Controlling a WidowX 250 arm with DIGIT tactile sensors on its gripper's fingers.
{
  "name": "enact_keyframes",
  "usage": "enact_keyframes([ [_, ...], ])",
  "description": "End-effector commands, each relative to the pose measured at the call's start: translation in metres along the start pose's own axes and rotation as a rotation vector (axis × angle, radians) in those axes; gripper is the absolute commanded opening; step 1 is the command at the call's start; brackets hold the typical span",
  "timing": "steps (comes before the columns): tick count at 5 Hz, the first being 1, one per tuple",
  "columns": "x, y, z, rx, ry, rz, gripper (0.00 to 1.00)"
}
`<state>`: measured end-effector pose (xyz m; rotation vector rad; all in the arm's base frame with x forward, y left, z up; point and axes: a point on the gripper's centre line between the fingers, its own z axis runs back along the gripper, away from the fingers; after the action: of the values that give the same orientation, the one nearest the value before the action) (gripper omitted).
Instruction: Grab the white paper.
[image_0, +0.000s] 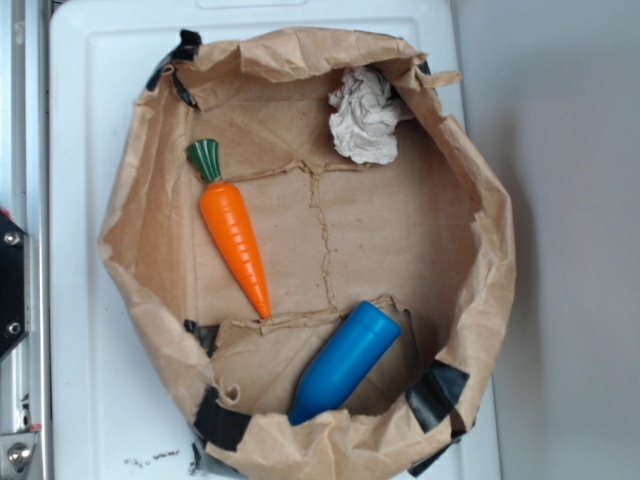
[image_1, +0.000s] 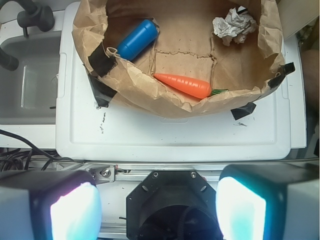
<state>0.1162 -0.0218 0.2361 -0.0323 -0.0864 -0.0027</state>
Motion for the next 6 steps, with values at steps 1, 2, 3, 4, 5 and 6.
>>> enact_keyframes([
  [1, 0.0, 0.0, 0.0, 0.0, 0.0, 0.0, 1.0],
  [2, 0.016, 0.002, -0.016, 0.001, 0.004, 0.014, 1.0],
  [3, 0.008, -0.006, -0.025, 0.019, -0.007, 0.041, 1.0],
  [4, -0.008, -0.011, -0.022, 0.017, -0.04, 0.064, 1.0],
  [5, -0.006, -0.006, -0.026, -0.004, -0.1, 0.155, 1.0],
  [6, 0.006, -0.007, -0.033, 0.005, -0.103, 0.216, 1.0],
])
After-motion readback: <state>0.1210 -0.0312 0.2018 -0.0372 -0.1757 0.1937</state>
